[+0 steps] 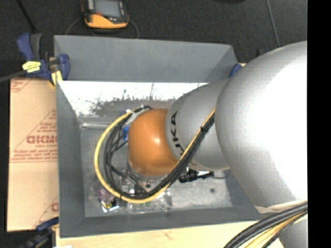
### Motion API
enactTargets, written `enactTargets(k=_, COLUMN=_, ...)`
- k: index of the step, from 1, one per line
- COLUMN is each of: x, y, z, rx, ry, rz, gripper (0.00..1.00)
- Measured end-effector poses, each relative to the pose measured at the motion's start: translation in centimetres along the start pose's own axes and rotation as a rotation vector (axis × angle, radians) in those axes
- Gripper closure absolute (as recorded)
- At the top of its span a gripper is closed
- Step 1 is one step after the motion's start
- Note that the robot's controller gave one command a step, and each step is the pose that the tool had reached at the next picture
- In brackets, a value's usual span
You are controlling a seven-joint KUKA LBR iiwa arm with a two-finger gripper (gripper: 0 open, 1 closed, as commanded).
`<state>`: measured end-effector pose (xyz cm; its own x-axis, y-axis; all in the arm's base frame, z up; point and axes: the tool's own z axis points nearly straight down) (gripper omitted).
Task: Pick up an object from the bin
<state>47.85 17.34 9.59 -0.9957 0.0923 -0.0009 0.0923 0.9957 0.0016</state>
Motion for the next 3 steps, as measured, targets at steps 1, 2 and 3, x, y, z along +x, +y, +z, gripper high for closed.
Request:
enactTargets(k=1, x=-2.6, y=-0.6, z=-7.0, rx=-0.002, ry=-0.009, rz=0.017, gripper=1.0)
enactTargets(k=2, x=-2.3, y=-0.6, z=-6.6, rx=0.0, ry=-0.001, rz=0.019, gripper=0.0)
enactTargets(k=3, x=0.8, y=1.8, z=-4.9, rx=0.001, ry=0.003, rz=-0.021, gripper=0.0)
